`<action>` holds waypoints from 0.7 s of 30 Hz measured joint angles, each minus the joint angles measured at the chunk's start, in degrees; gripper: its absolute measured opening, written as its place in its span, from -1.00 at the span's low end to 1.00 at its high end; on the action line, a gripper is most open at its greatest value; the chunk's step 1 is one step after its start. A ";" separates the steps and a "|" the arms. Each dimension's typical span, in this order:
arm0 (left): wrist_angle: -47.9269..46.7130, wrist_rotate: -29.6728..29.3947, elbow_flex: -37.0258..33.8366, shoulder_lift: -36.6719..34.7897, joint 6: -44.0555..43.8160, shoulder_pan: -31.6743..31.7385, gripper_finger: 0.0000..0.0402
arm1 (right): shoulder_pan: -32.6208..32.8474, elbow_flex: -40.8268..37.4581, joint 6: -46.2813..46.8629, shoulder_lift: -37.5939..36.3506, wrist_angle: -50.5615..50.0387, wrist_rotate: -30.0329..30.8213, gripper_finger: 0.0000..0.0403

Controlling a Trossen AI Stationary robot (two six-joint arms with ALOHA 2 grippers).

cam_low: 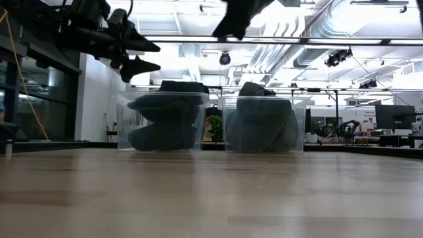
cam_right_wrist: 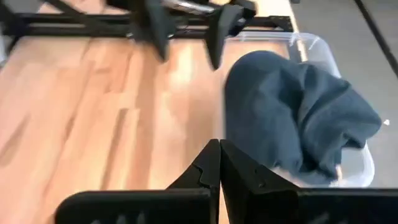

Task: Pick and place caps into container
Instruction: Return to Home Position

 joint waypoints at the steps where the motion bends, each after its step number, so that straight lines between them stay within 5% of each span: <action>1: -0.92 0.00 -0.02 -0.88 0.56 0.01 0.43 | 0.49 0.00 -0.34 -1.20 -1.98 0.14 -1.00; 5: -4.84 -0.51 -0.02 -5.51 2.06 0.01 0.43 | 2.45 -1.78 -1.06 -6.36 -6.27 3.58 -1.00; 10: -2.54 -2.02 -4.42 -12.98 0.49 -1.26 0.43 | 4.41 -14.57 1.28 -17.35 0.57 8.99 -1.00; 21: 8.11 -23.05 -19.82 -20.99 -4.48 -17.28 0.43 | 8.48 -52.34 14.08 -46.48 27.96 17.45 -1.00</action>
